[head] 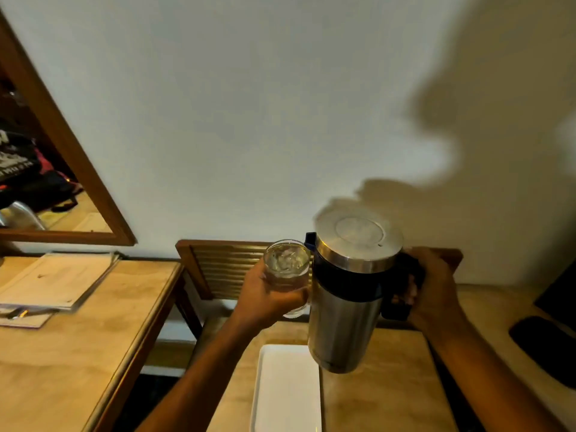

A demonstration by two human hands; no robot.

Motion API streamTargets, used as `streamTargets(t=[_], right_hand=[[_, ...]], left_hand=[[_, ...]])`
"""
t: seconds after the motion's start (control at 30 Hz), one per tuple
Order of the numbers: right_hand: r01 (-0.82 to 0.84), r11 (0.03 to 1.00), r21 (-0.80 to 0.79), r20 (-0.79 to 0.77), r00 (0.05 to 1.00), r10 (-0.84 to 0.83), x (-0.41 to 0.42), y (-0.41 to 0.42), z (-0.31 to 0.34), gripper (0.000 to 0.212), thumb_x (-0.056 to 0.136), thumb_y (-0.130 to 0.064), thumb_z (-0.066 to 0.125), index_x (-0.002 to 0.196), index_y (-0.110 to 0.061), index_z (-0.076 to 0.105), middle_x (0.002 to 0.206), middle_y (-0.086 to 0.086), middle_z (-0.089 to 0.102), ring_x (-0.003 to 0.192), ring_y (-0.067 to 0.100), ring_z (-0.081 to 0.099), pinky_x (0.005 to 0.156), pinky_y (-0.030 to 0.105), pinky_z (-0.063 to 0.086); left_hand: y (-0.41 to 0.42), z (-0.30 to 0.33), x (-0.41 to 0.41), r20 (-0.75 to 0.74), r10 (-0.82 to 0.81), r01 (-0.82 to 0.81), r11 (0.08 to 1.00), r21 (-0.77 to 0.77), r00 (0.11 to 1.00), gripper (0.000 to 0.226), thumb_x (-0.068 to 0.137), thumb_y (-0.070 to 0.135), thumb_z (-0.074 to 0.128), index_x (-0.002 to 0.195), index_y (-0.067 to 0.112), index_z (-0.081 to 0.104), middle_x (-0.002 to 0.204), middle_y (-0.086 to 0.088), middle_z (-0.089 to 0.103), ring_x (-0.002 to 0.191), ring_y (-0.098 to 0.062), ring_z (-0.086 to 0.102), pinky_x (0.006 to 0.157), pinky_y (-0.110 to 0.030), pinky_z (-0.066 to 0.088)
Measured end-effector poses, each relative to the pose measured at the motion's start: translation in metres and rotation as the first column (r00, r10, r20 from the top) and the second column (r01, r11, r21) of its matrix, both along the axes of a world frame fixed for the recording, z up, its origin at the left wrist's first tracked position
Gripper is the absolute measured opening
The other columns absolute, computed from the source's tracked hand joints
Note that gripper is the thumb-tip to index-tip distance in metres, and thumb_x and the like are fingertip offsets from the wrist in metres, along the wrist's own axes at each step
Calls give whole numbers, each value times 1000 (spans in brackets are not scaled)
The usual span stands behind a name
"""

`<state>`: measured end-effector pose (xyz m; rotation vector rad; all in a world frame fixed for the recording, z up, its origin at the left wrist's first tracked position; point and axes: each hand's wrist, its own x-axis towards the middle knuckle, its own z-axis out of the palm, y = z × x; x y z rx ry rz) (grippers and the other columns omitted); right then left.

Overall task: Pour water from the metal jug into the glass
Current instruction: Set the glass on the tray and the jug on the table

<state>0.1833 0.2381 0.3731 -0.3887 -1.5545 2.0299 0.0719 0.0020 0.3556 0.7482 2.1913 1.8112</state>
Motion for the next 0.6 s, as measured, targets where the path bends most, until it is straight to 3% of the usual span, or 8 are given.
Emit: streamTargets(t=[0.2,0.33,0.47,0.6], right_hand=[[98,977,-189,83,993,-83,-1,14,-124,57,93,-18,39,37,-22,44,30,-3,32,27,13,30,34,19,28],[192,957,-220,159,975,-159,-1,23,-210,56,93,-18,38,39,-24,50,33,-7,36,28,10,32,35,16,27],[204,952,-229,232,961,-150,2,34,-289,53,90,-22,38,38,-27,45,33,-6,35,30,11,31,38,23,23],[220,949,-224,278,948,-154,3,45,-352,41,78,-29,43,38,-24,45,32,-6,33,28,11,29,34,17,24]], left_hand=[[-1,-125,-14,122,125,-109,986,-130,985,63,62,13,89,118,24,61,105,-1,73,99,-11,70,79,-25,58],[4,-226,-18,190,220,-184,964,-190,957,63,57,6,92,112,20,65,103,-4,74,97,-23,70,79,-36,60],[11,-324,-10,253,289,-235,946,-225,923,71,56,-6,92,113,22,62,105,1,71,98,-18,68,68,-17,56],[14,-400,1,281,379,-309,914,-265,882,64,55,-3,94,102,29,63,102,0,72,95,-18,69,75,-28,55]])
